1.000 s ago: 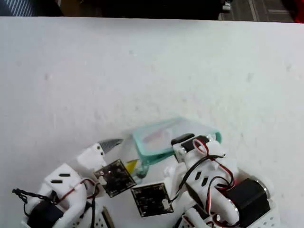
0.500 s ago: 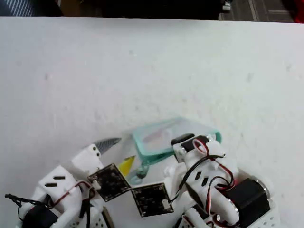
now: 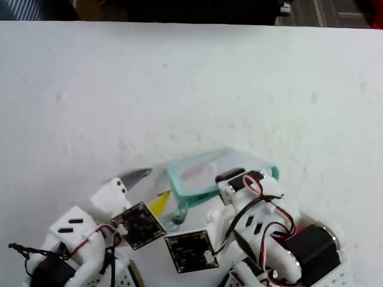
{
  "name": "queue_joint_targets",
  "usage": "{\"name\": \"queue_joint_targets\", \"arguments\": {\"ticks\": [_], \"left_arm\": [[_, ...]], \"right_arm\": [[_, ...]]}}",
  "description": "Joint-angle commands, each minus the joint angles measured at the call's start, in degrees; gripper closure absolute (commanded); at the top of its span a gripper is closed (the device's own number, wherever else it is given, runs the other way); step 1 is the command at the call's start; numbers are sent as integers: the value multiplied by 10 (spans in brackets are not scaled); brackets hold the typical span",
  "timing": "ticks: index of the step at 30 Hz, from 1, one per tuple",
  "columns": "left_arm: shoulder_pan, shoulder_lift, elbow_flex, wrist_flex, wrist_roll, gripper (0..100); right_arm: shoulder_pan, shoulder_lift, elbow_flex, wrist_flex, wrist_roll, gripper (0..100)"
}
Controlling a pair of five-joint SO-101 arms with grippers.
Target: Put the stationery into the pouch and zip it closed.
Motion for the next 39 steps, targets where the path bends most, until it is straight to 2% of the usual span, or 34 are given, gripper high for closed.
{"name": "queue_joint_targets", "arguments": {"ticks": [1, 9, 11, 14, 17, 25, 31, 35, 39], "left_arm": [[0, 0, -24, 42, -29, 778], [1, 0, -49, 73, -31, 778], [27, 0, -46, 66, -13, 778], [87, 0, -28, 20, 46, 778], [114, 0, 0, -24, 51, 777], [118, 0, 55, -98, 59, 777], [116, 0, 116, -185, 116, 778], [116, 0, 129, -208, 127, 782], [108, 0, 129, -209, 176, 787]], "right_arm": [[-7, -2, -31, 8, -4, 981], [-7, -5, -30, 8, -5, 981], [-7, -5, -30, 8, -6, 981], [-7, -5, -30, 8, -7, 981], [-7, -5, -31, 10, -7, 981], [-8, -6, -32, 8, -7, 981], [-9, -6, -33, 8, -7, 981], [-9, -6, -35, 8, -7, 981], [-9, -6, -62, 8, -11, 981]]}}
